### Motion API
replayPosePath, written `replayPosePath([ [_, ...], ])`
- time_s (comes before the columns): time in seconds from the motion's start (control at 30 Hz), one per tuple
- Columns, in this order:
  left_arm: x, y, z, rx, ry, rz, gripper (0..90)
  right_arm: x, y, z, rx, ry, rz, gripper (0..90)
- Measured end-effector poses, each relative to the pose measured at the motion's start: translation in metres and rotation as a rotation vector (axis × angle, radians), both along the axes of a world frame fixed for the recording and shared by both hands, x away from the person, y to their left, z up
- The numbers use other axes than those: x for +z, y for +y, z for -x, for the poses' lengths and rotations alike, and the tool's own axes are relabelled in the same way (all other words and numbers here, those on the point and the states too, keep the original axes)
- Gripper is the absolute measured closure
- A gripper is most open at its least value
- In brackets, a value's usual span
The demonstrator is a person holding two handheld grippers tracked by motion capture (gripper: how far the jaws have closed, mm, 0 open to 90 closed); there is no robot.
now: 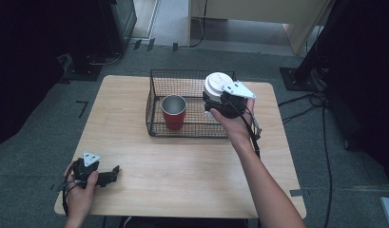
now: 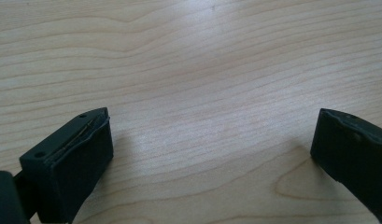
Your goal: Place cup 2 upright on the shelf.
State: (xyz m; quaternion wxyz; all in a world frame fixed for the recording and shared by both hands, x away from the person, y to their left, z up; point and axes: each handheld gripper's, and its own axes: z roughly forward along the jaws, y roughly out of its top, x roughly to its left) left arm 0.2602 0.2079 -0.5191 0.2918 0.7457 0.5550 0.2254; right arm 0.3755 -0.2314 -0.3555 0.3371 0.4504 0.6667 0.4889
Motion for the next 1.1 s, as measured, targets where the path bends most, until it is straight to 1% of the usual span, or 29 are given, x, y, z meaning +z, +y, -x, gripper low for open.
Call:
replayPosePath([
  [0.17, 0.0, 0.0, 0.0, 0.0, 0.0, 0.001, 0.0, -0.012, 0.003, -0.009, -0.015, 0.016, 0.013, 16.2],
  [0.37, 0.0, 0.0, 0.0, 0.0, 0.0, 0.001, 0.0, -0.025, 0.005, -0.019, -0.026, 0.053, 0.015, 16.1],
  [0.8, 0.0, 0.0, 0.0, 0.0, 0.0, 0.001, 0.0, -0.044, 0.012, -0.032, -0.034, 0.096, 0.021, 16.1],
  [0.93, 0.0, 0.0, 0.0, 0.0, 0.0, 0.001, 0.0, -0.05, 0.012, -0.035, -0.038, 0.107, 0.032, 16.1],
  [1.03, 0.0, 0.0, 0.0, 0.0, 0.0, 0.001, 0.0, -0.053, 0.01, -0.038, -0.048, 0.12, 0.024, 16.1],
  [1.1, 0.0, 0.0, 0.0, 0.0, 0.0, 0.001, 0.0, -0.055, 0.009, -0.04, -0.053, 0.129, 0.028, 16.1],
])
